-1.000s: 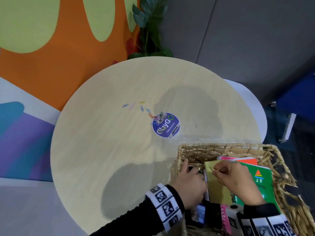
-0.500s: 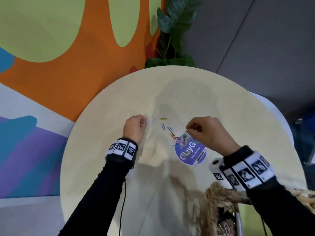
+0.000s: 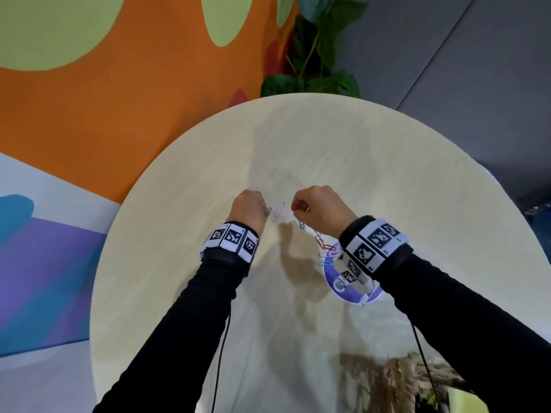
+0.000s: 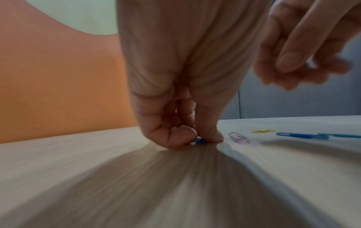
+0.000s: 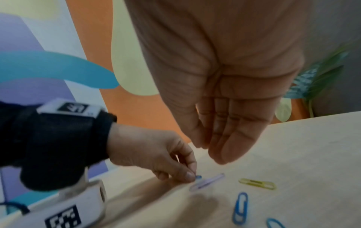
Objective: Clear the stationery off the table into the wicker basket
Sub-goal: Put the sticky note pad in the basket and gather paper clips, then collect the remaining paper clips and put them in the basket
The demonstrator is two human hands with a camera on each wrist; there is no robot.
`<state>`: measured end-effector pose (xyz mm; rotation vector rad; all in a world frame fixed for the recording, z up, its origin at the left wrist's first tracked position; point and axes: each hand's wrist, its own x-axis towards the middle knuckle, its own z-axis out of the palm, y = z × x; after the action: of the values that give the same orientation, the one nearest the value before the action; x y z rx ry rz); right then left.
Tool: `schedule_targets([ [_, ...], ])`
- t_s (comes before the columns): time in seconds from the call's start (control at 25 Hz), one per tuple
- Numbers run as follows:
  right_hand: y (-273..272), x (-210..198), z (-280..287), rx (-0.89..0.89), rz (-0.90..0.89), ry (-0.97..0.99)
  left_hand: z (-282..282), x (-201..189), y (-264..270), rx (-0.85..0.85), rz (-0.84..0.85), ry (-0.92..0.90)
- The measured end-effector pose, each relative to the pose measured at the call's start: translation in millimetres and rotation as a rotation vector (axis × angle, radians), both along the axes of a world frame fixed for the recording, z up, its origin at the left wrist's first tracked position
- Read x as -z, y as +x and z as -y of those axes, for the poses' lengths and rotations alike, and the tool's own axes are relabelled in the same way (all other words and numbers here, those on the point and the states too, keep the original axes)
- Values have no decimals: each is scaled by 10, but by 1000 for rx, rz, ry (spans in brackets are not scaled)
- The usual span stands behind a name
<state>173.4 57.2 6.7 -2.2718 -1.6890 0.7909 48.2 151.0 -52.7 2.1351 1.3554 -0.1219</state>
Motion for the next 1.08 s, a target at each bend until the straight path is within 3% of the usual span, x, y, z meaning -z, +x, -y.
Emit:
schedule_targets([
  [0.4,-67,351,-513,-451,262,-134,108,49,-57,51,-45,112],
  [0.68,-133,19,-473,-473,299,-308,143,-65,-136,21,5,71],
  [0.88,19,-937,517,-330,206,-94,441,-276,-344,-47,174,97],
  [1.0,87,-1315,1594,-201,99,-102,840,-523,-401,-24,280,51],
  [1.08,72,-1333,2242,-79,42,-202,1175,-710,-411,5,357,21],
])
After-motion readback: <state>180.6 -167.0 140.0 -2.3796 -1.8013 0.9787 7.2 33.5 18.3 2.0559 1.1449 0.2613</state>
